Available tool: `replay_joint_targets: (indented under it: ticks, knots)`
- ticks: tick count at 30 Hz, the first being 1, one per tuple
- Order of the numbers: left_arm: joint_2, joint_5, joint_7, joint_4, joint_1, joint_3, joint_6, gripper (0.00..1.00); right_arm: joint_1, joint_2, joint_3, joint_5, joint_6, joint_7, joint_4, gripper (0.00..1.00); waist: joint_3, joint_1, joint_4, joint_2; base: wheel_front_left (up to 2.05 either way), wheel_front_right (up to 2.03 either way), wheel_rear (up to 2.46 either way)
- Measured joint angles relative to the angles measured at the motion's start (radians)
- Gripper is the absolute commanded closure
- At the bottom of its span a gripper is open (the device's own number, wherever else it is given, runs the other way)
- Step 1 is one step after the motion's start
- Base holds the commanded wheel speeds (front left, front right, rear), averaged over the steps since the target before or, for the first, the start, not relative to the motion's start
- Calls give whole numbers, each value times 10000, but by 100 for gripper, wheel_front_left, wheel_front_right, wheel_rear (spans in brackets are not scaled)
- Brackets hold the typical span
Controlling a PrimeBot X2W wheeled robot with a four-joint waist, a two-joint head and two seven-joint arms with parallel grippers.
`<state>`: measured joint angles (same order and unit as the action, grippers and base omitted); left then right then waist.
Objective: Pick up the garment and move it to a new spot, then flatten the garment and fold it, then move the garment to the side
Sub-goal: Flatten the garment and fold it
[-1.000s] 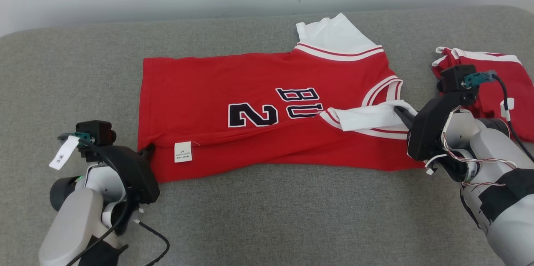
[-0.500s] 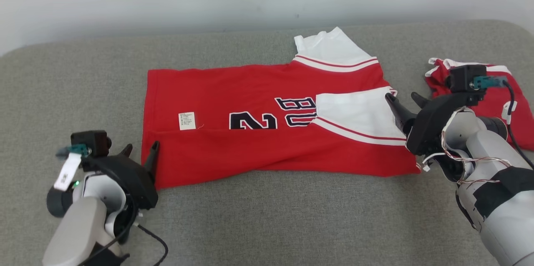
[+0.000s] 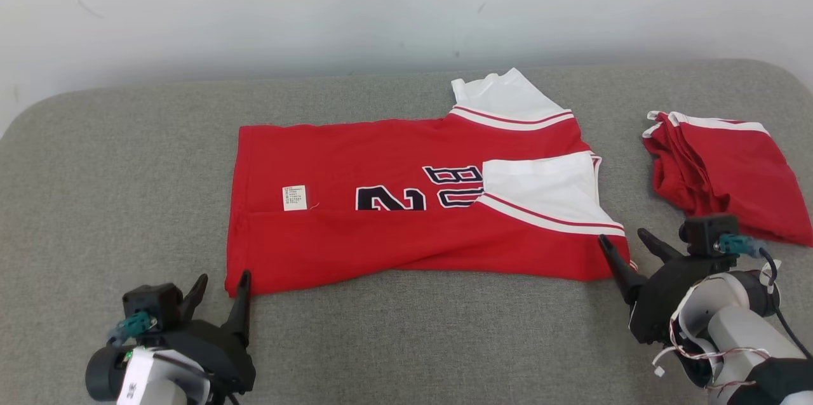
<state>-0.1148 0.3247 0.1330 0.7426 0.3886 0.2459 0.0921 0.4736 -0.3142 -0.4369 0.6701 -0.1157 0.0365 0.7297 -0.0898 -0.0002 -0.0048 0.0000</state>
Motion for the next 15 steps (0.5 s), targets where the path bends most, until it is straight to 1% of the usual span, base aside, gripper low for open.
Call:
replay_joint_targets:
  ticks: [6, 15]
  knots:
    - [-31, -79, 456, -107, -160, 25, -127, 0, -180, -81, -186, -337, 44, 412, -105, 0, -33, 1, -35, 0, 0, 0, 0]
    - [38, -368, 568, 92, -108, 291, -161, 0, -184, -130, -322, -690, 474, 654, -90, 0, -247, 1, -65, 0, 0, 0, 0]
